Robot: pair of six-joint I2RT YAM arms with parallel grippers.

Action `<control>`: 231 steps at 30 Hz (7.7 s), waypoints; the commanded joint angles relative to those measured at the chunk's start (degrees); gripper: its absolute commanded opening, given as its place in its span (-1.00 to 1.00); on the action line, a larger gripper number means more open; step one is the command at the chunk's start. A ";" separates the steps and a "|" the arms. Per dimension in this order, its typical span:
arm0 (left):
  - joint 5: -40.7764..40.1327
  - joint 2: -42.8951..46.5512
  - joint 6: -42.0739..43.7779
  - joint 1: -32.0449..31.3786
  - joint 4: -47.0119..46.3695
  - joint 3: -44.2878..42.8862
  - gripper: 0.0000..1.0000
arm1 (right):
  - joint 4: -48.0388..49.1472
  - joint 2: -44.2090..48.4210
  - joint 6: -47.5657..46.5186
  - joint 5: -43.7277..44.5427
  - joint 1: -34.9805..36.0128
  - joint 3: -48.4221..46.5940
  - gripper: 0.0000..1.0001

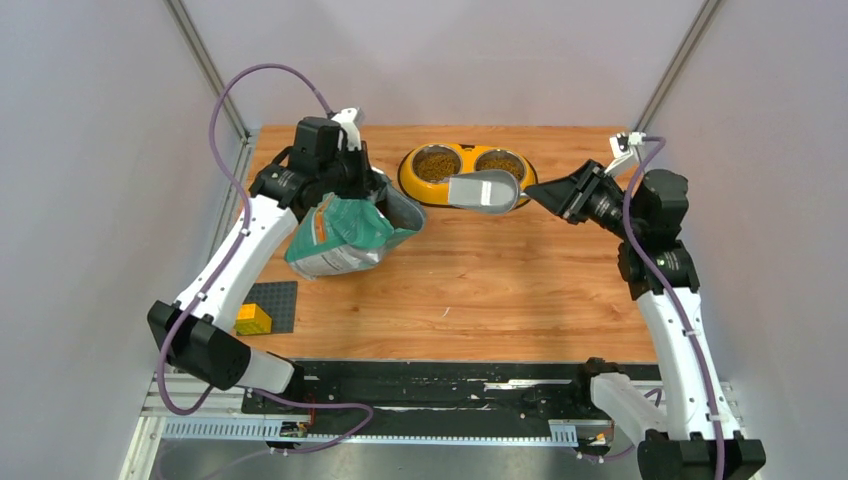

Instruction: Serve the pet food

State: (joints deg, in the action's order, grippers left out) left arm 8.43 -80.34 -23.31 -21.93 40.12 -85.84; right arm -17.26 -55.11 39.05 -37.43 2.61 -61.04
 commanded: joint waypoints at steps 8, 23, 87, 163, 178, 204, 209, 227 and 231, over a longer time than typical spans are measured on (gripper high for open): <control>2.60 -7.30 0.87 -7.99 -2.63 -9.21 -1.00 | 5.60 5.12 7.58 -10.54 0.46 3.64 -1.00; -2.49 -17.25 3.51 -14.24 6.79 -20.79 -1.00 | 1.62 -0.83 -1.97 0.21 5.98 5.72 -1.00; -23.75 -10.78 3.05 -15.35 8.31 -20.11 -1.00 | 17.52 -11.01 19.22 -6.99 10.42 5.00 -1.00; -25.39 0.58 5.40 -13.59 7.66 -13.12 -1.00 | 22.58 -50.99 -6.72 20.12 -9.13 -19.74 -1.00; -25.92 1.39 5.82 -13.07 7.22 -11.65 -1.00 | 10.14 -52.21 -25.28 40.04 2.29 -29.40 -1.00; -23.62 4.04 6.05 -12.96 7.19 -10.64 -1.00 | 8.50 -26.74 -8.02 35.18 -12.25 -8.47 -1.00; -19.12 4.27 6.79 -13.01 6.53 -10.56 -1.00 | 10.26 -24.69 5.73 23.21 -23.66 2.92 -1.00; -15.26 5.63 10.49 -13.03 6.60 -10.14 -1.00 | 14.13 -29.25 10.27 16.62 -32.14 18.45 -0.14; -15.40 5.71 10.43 -13.02 6.60 -10.22 -1.00 | 11.29 -28.55 8.26 18.10 -32.58 18.50 0.69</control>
State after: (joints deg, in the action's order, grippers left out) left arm -8.19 -78.96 -12.84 -34.83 53.54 -94.37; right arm -4.19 -84.14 49.74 -21.56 -29.39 -42.74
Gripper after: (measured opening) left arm 0.006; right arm 0.668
